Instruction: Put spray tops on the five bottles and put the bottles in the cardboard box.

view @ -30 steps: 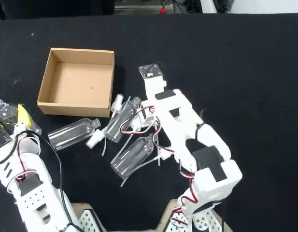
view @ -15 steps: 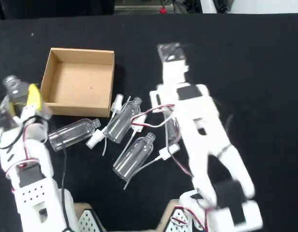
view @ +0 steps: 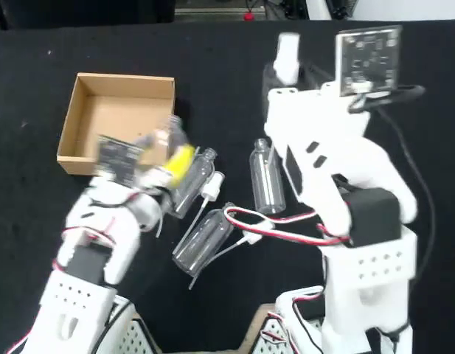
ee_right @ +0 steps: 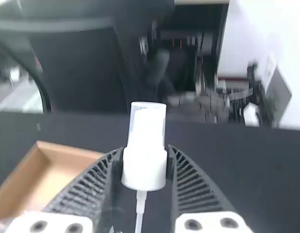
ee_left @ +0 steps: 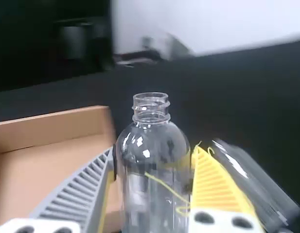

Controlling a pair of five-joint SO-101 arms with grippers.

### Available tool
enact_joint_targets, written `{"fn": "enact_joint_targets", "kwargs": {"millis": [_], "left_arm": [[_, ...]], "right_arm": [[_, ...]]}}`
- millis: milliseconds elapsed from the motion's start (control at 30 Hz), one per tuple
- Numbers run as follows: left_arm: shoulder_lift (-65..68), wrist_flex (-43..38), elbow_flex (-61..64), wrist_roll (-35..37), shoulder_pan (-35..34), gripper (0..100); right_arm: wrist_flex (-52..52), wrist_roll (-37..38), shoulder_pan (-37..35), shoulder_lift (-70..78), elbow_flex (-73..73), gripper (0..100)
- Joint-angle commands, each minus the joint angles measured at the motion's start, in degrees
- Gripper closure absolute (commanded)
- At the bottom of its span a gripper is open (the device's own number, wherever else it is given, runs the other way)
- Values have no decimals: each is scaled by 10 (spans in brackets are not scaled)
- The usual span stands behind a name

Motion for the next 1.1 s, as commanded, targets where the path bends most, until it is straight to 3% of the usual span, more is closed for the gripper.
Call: {"fn": "enact_joint_targets", "kwargs": {"millis": [0, 133, 333, 567, 700, 1067], "left_arm": [[-9, -84, 36, -18, 75, 836], [-9, -131, 77, -13, 80, 836], [-27, -132, 87, -12, 86, 836], [-200, -98, 154, -12, 80, 836], [-306, -72, 197, -12, 80, 836], [-303, -73, 210, -12, 84, 837]], "right_arm": [[3, -25, -17, 4, -71, 939], [-2, -45, -60, 27, -124, 939], [-33, -41, -114, 91, -156, 939], [-65, -43, -117, 128, -158, 939], [-67, -41, -153, 130, -159, 939], [-84, -41, -184, 133, -149, 939]]}}
